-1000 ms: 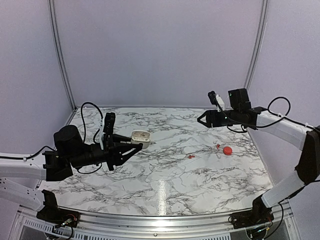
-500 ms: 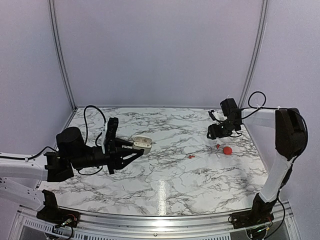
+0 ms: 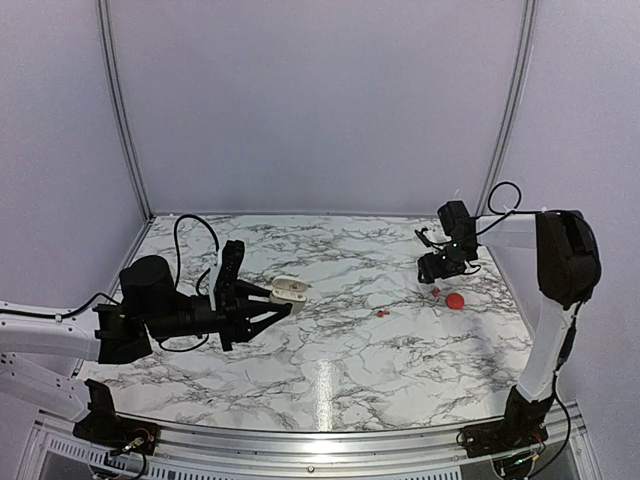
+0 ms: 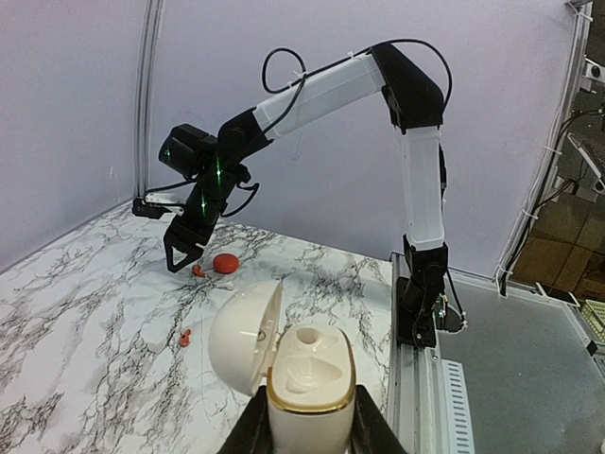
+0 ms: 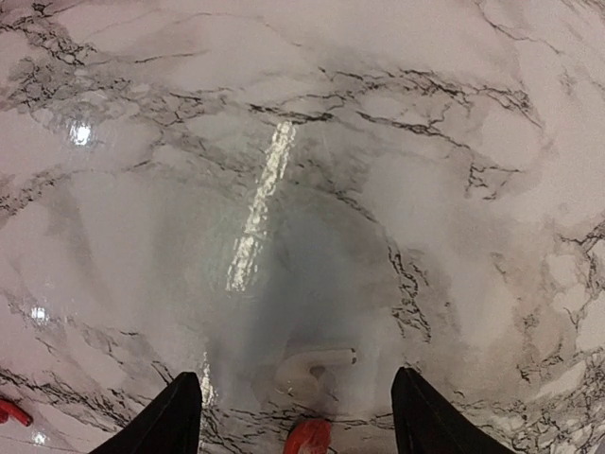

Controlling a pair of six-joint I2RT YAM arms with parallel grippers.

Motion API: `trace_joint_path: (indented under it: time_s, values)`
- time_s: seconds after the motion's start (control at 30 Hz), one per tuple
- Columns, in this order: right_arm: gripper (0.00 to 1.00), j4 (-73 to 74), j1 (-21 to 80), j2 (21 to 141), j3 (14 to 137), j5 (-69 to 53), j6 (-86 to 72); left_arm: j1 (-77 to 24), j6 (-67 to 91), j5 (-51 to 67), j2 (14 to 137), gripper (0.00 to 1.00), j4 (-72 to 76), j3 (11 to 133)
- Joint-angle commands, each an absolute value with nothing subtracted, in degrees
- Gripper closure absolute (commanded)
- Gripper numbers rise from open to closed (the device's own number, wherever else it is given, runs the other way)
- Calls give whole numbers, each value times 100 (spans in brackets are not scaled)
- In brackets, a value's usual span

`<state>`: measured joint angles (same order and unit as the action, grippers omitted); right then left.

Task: Insert the wireless bluetooth earbuds into the charging case
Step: Pick up the right earbud from the center of the board.

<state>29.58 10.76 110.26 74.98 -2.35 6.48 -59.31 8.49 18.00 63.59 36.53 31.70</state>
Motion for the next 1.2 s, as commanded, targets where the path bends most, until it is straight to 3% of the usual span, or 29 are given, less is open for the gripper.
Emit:
trace_joint_path:
  time_s: [0.0, 0.7, 1.17]
  values:
    - [31, 3128, 933, 11086, 7661, -27, 798, -5915, 780, 1937, 6456, 100, 3683, 3264]
    - [29, 3212, 896, 11610, 7934, 549, 847, -5913, 698, 1872, 6522, 100, 3683, 3298]
    - [36, 3147, 757, 12116, 8425, 620, 755, -5908, 675, 1698, 6540, 100, 3683, 3310]
